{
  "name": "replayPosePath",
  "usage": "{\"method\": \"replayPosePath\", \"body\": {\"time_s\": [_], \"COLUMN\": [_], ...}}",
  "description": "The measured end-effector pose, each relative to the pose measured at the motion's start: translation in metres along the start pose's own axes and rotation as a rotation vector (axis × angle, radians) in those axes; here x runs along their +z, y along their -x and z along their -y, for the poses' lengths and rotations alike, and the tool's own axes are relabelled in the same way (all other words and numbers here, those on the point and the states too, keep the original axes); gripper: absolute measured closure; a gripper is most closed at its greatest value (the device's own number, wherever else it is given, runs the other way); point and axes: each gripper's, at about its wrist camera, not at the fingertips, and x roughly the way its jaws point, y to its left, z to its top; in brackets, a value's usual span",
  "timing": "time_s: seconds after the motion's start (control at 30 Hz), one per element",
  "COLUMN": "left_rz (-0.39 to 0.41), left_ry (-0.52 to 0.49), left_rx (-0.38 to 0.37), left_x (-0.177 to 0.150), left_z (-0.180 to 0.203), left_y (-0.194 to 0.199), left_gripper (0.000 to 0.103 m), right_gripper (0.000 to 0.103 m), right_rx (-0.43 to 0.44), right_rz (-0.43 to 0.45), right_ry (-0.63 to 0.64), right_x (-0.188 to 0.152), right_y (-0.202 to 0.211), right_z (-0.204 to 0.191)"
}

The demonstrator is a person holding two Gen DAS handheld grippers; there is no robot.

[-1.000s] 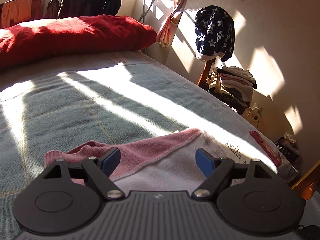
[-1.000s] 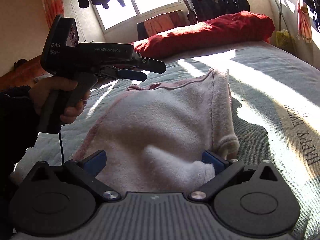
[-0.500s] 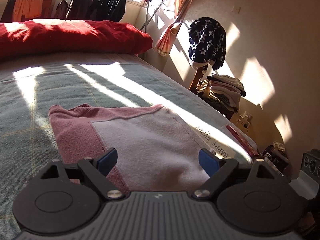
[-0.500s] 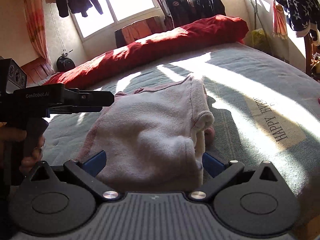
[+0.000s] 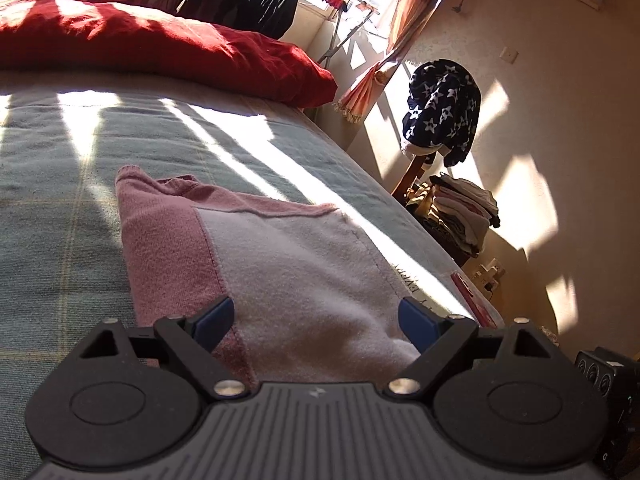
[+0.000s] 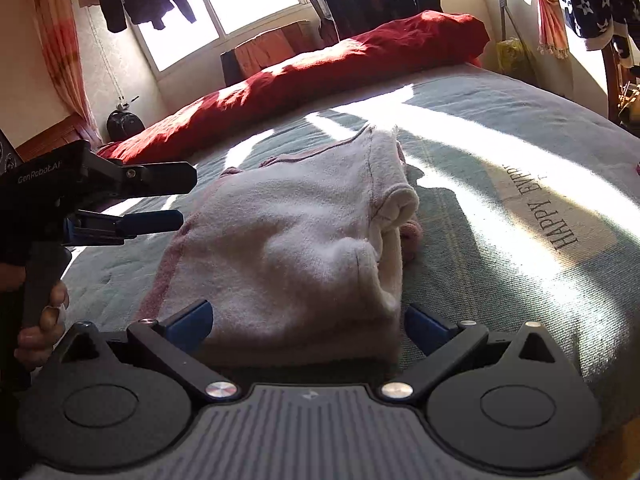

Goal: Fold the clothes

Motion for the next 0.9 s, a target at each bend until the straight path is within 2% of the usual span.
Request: {"method": "replayPosePath", "body": {"time_s": [0.13, 0.23, 0.4, 0.57, 0.7, 0.9], "left_rz": [-0.057, -0.039, -0.002, -0.082, -0.035, 0.001], "left_ry": [0.031, 0.056, 0.029, 0.092, 0.093, 0.081], "left_rx": [0.051, 0.047, 0.033, 0.074, 0.051, 0.088], "left_x": [-0.013, -0.011, -0.014, -0.039, -0.037, -0.029], "left_z": [-0.008, -0.006, 0.004, -0.011, -0.011, -0.016], "left_y": [-0.01, -0.006, 0.014, 0.004, 0.019, 0.037], "left_gripper": [0.013, 0.013, 0.012, 0.012, 0.012, 0.012], "right_gripper": [0.0, 0.0, 0.0, 0.0, 0.0, 0.0], "right_rx": [-0.006, -0.011, -0.03, -0.026, -0.031, 0.039], "right_rz": [0.004, 0.012, 0.05, 0.063, 0.088, 0.146], "right_ry": [0.017, 0.022, 0.057, 0.05, 0.083, 0.186], "right_x": [0.002, 0.001, -0.003, -0.006, -0.004, 0.012], "right_y": [0.003, 0.007, 0.025, 0.031, 0.033, 0.023], "right_z": [-0.006, -0.008, -0.007, -0.003, -0.008, -0.03]}}
